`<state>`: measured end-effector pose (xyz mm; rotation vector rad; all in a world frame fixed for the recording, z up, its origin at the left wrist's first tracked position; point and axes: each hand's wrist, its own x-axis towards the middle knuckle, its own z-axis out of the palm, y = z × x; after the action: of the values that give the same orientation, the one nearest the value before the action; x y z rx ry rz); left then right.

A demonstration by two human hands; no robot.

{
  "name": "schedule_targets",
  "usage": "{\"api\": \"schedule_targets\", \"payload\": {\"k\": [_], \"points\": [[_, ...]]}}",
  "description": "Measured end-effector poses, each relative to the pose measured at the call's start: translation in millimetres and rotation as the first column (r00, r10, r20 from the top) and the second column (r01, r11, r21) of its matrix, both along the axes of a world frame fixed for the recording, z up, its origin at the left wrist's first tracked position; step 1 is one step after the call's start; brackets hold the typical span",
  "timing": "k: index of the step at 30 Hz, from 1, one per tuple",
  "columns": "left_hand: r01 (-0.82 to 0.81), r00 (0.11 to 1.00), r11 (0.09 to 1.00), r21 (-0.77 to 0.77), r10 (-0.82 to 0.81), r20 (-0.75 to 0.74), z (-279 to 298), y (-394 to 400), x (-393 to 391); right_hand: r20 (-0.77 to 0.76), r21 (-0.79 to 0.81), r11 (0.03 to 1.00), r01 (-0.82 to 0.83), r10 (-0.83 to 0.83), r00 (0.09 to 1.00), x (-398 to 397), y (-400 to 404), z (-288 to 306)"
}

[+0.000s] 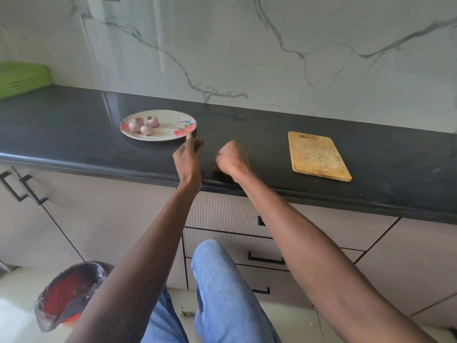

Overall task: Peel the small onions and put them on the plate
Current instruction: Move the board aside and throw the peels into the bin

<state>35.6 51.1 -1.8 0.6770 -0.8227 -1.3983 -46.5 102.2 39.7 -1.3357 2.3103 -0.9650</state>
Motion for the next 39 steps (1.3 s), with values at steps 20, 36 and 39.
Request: {"api": "schedule_targets", "payload": {"k": [20,36,39], "points": [[-0.543,0.762,0.588,0.599,0.645,0.059,-184,-61,398,0.989,0.052,0.846,-0.530,0.029,0.143,355,-150,-162],[-0.672,0.599,0.456,0.583,-0.129,0.790,-486,-134,463,0.359,0.534,0.567,-0.628,0.520,0.775,450,-263,-536],[-0.689,0.446,0.522,0.503,-0.242,0.862,-499,-130,461,0.204,0.509,0.567,-0.647,0.651,0.731,453,-260,-547]]}}
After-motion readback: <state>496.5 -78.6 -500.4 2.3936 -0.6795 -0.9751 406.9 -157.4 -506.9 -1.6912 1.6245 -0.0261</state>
